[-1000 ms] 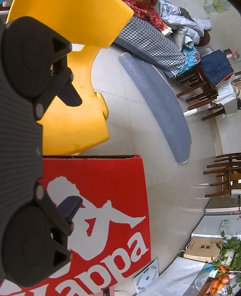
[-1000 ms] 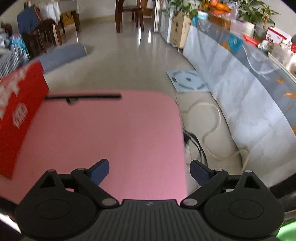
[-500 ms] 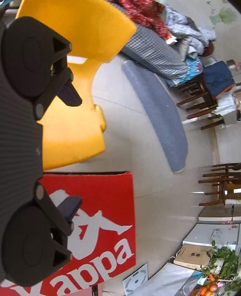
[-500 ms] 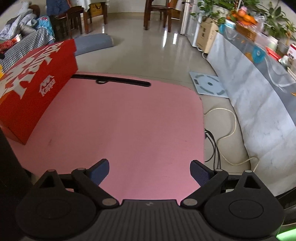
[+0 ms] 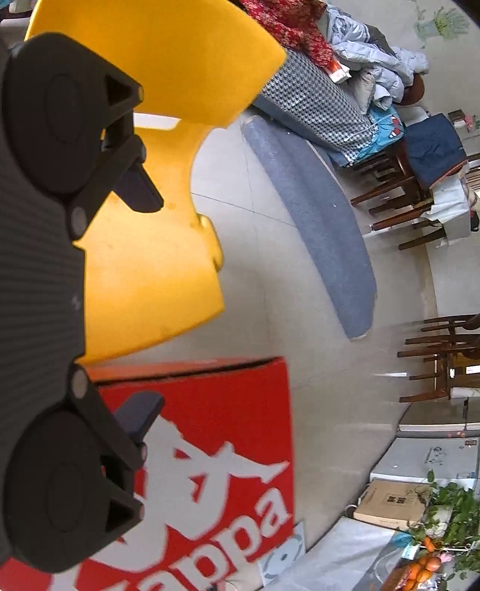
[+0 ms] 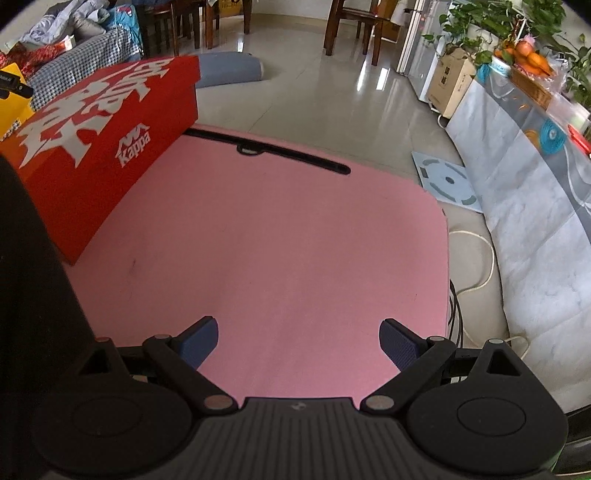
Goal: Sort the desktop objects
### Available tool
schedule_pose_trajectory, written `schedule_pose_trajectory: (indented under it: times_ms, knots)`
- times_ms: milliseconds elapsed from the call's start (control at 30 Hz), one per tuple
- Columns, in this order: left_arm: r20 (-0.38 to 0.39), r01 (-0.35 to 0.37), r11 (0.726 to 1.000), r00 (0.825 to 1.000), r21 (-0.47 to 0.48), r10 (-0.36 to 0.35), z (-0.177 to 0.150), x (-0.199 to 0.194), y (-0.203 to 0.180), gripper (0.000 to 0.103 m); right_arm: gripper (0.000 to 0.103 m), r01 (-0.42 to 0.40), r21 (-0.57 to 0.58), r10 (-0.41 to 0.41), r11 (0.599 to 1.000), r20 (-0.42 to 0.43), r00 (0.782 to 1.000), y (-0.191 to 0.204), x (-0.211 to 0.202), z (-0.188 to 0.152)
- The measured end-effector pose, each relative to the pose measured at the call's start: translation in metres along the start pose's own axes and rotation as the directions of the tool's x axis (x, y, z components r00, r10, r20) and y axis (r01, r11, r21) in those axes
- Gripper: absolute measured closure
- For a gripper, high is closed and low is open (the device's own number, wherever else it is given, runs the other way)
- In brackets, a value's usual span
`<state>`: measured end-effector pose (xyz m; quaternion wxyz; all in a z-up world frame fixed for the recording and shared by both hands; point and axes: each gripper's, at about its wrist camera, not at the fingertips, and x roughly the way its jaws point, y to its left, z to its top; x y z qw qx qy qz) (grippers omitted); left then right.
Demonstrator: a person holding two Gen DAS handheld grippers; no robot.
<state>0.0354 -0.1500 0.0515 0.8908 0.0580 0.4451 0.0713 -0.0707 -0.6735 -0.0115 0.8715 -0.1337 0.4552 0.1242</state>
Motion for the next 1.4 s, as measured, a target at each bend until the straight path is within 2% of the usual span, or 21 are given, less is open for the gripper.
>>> schedule_pose_trajectory:
  times_ms: [433, 600, 1133, 1267, 1400]
  knots:
    - [-0.017, 0.006, 1.000, 1.000, 0.006, -0.006, -0.027, 0.007, 0.013, 0.000, 0.009, 0.043, 0.050, -0.042, 0.998, -0.035, 0.999, -0.010, -0.002, -0.025]
    - [-0.014, 0.004, 1.000, 1.000, 0.007, -0.004, -0.031, 0.006, 0.012, 0.000, 0.009, 0.072, 0.114, -0.068, 0.991, -0.043, 0.997, -0.020, -0.007, -0.033]
    - [-0.017, -0.038, 0.999, 0.999, -0.032, 0.037, -0.051, 0.014, 0.029, 0.000, 0.009, 0.164, 0.313, -0.146, 0.936, -0.079, 0.986, -0.054, -0.024, -0.056]
    - [-0.017, -0.047, 0.998, 0.999, -0.034, 0.046, -0.056, 0.016, 0.031, 0.000, 0.009, 0.216, 0.419, -0.194, 0.882, -0.096, 0.976, -0.074, -0.028, -0.067]
    - [-0.022, -0.036, 0.998, 0.999, -0.042, 0.035, -0.058, 0.021, 0.033, 0.000, 0.009, 0.282, 0.564, -0.256, 0.776, -0.127, 0.958, -0.098, -0.033, -0.083]
